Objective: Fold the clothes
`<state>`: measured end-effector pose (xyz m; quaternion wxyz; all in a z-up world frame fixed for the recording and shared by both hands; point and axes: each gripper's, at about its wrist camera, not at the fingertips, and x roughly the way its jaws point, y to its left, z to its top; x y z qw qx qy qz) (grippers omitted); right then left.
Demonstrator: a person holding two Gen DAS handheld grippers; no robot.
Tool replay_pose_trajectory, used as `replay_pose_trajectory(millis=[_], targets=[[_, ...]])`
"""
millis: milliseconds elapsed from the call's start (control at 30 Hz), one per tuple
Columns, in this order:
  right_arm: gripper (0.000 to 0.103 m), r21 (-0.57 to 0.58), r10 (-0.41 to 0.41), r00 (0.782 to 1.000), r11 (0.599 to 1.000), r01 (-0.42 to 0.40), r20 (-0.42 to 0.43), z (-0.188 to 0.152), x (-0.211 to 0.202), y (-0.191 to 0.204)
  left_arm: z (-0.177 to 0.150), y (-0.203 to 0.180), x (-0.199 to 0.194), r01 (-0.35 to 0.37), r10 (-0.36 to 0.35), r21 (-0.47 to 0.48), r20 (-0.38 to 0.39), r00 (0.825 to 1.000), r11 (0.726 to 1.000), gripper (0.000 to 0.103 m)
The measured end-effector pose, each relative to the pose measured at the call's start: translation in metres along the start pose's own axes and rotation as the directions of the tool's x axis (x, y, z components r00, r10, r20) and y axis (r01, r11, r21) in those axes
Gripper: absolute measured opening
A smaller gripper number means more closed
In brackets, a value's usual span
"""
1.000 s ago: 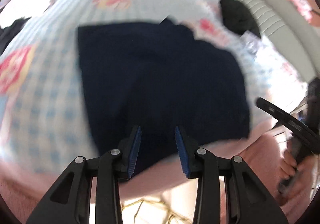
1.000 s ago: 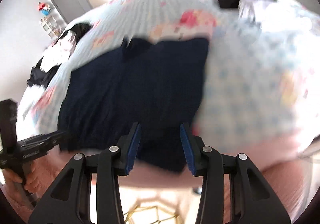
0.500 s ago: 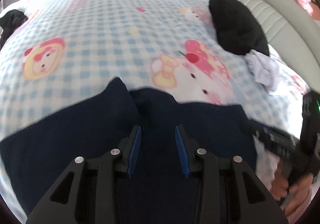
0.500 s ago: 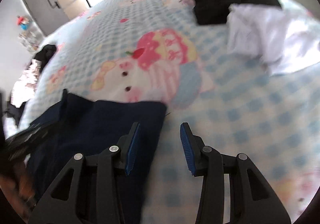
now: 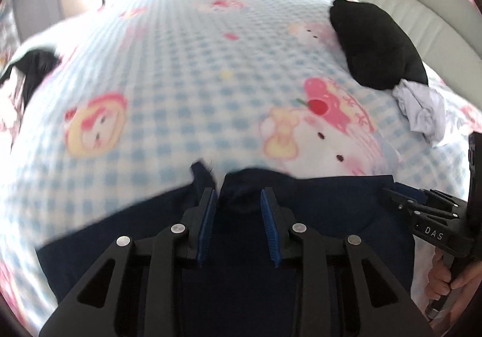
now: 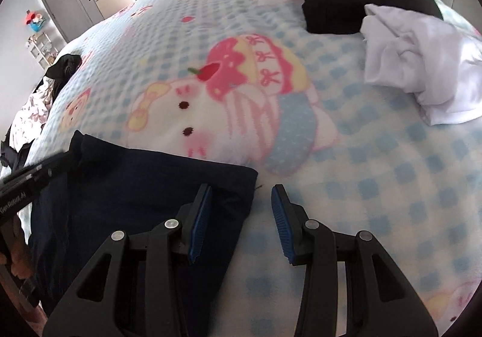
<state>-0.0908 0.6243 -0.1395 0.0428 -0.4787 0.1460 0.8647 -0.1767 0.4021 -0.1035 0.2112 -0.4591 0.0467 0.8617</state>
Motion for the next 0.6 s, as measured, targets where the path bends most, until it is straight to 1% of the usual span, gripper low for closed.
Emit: replay_pose_trajectory(millis=[33,67,100,133,167,200,233,267,300,333,367,400,467,600], targets=[[0.042,0.013,0.025,1.0,1.0,-0.025,-0.004,0.001,0.003,-0.001,0.003,-0.002,0.002,0.012,-0.012,0.014,-0.005,1.0,1.0,0.033],[0.044,0.025,0.045,0.999,0.999,-0.045,-0.009,0.001,0.007,-0.001,0.005,-0.004,0.006,0.017,-0.017,0.023,-0.019,1.0,1.0,0.033],[0.049,0.038,0.066,0.998,0.997,-0.066,-0.013,0.002,0.01,-0.002,0.006,-0.005,0.013,0.014,-0.013,0.035,-0.039,0.999,0.999,0.033],[0.052,0.046,0.09,0.996,0.995,-0.089,-0.016,0.002,0.014,-0.002,0.008,-0.006,0.019,0.012,-0.009,0.048,-0.058,0.998,0.999,0.033],[0.057,0.053,0.114,0.993,0.992,-0.113,-0.018,0.002,0.019,-0.003,0.009,-0.006,0.026,-0.001,0.006,0.055,-0.086,0.996,0.999,0.034],[0.057,0.054,0.128,0.991,0.99,-0.127,-0.024,0.002,0.022,-0.002,0.007,-0.004,0.035,-0.03,0.037,0.055,-0.125,0.991,0.998,0.034],[0.054,0.045,0.127,0.991,0.991,-0.126,-0.032,0.0,0.026,-0.001,0.006,-0.001,0.044,-0.045,0.052,0.05,-0.165,0.985,0.998,0.034],[0.046,0.04,0.122,0.992,0.992,-0.12,-0.034,0.0,0.027,0.0,0.004,0.002,0.051,-0.035,0.041,0.035,-0.193,0.98,0.999,0.033],[0.036,0.036,0.117,0.993,0.993,-0.116,-0.033,-0.001,0.026,0.0,0.003,0.002,0.052,-0.019,0.024,0.028,-0.193,0.981,0.999,0.03],[0.031,0.035,0.122,0.992,0.992,-0.121,-0.026,-0.001,0.021,0.0,0.005,-0.001,0.048,0.0,0.007,0.035,-0.177,0.984,0.999,0.019],[0.02,0.035,0.132,0.991,0.991,-0.131,-0.017,-0.001,0.016,-0.001,0.006,-0.003,0.045,0.018,-0.011,0.042,-0.161,0.987,0.999,0.013],[0.014,0.036,0.144,0.99,0.989,-0.144,0.002,0.001,0.01,-0.002,0.008,-0.005,0.043,0.032,-0.025,0.045,-0.148,0.989,0.998,0.013],[0.011,0.036,0.164,0.985,0.986,-0.166,0.047,0.005,-0.004,-0.005,0.014,-0.005,0.044,0.046,-0.041,0.036,-0.129,0.991,0.998,0.012],[0.011,0.023,0.163,0.975,0.985,-0.168,0.148,0.006,-0.031,-0.009,0.026,-0.007,0.046,0.074,-0.072,0.02,-0.089,0.993,0.997,0.012]])
